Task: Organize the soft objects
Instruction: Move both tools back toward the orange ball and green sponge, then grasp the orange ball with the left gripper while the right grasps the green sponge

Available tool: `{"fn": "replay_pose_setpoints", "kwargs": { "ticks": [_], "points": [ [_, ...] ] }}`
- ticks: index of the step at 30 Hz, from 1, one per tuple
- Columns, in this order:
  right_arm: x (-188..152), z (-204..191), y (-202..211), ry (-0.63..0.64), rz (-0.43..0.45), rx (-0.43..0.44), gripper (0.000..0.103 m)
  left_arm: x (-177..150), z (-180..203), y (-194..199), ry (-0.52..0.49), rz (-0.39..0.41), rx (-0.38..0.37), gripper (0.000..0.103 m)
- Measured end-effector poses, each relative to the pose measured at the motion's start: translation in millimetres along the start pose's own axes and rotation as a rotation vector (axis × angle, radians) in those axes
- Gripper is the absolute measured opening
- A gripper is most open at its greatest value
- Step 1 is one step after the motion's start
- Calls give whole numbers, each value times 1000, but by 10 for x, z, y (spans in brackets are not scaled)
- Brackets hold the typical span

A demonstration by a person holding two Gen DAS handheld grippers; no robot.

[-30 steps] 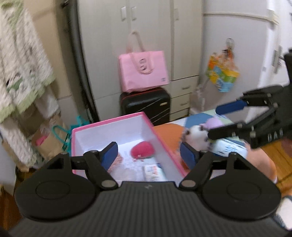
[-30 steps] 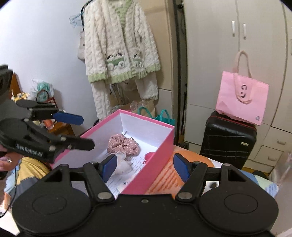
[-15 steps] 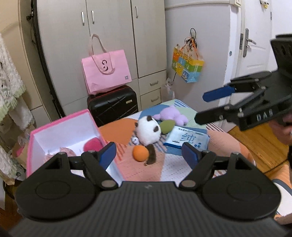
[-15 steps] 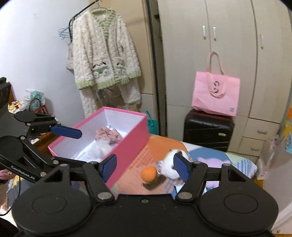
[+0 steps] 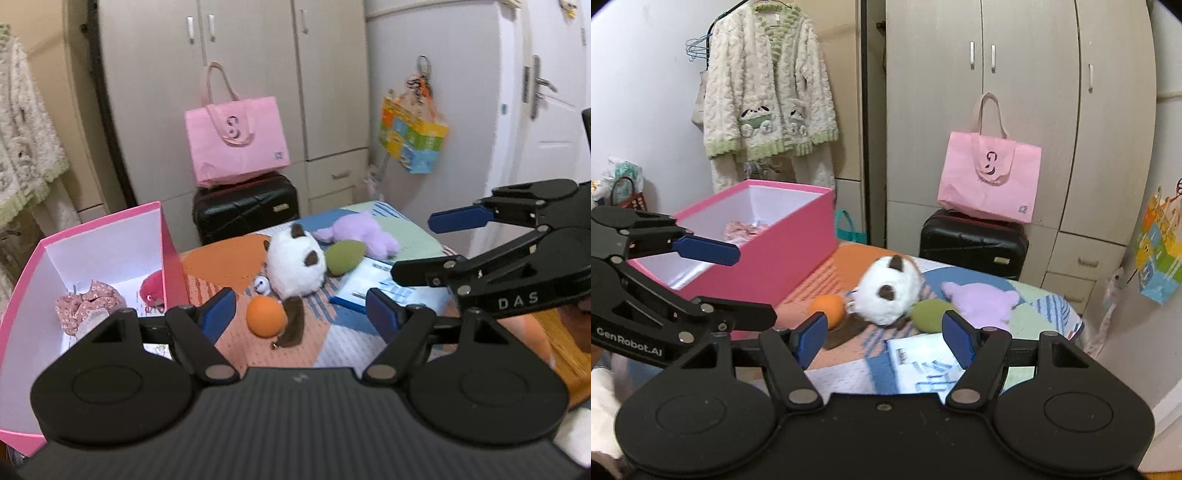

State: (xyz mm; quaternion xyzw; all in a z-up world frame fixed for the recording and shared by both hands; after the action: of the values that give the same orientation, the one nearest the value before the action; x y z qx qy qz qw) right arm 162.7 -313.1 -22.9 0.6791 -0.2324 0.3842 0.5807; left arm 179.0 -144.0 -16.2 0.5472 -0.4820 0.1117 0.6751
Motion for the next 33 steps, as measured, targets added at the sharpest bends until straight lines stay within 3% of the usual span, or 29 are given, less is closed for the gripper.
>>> {"fn": "replay_pose_setpoints", "kwargs": {
  "ticks": [6,12,16,25,29,33],
  "points": [
    [-39,219,-377,-6,14,-8,73,-84,16,-355,31,17,86,69],
    [-74,311,-779,33,-27,-46,72,-193,-68,-802,157,-60,108,65],
    [-88,321,-980,54,-40,-46,72,-240,-137,-988,186,-38,188,63],
    [-78,269,-1204,135,-36,-85,72,-197,-219,-1248,243,-4,236,63],
    [-120,204,-1273,191,-49,-135,56,-256,-258,-1353,306,-36,233,63],
    [-139,175,-1224,189,-31,-150,52,-284,-262,-1330,321,-40,207,40]
  ]
}}
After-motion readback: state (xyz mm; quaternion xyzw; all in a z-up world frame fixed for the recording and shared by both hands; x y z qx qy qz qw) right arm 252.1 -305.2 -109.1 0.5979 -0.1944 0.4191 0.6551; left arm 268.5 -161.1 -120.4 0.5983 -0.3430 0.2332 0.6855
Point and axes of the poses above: each gripper's, at about its wrist camera, not at the fingertips, and y roughly against the way its jaws point, z to its right, x to its top, the point moved 4 cm from there along -y, roughly the way its jaws point, and after that the axes turned 6 degrees about -z, right-handed, at the moved point
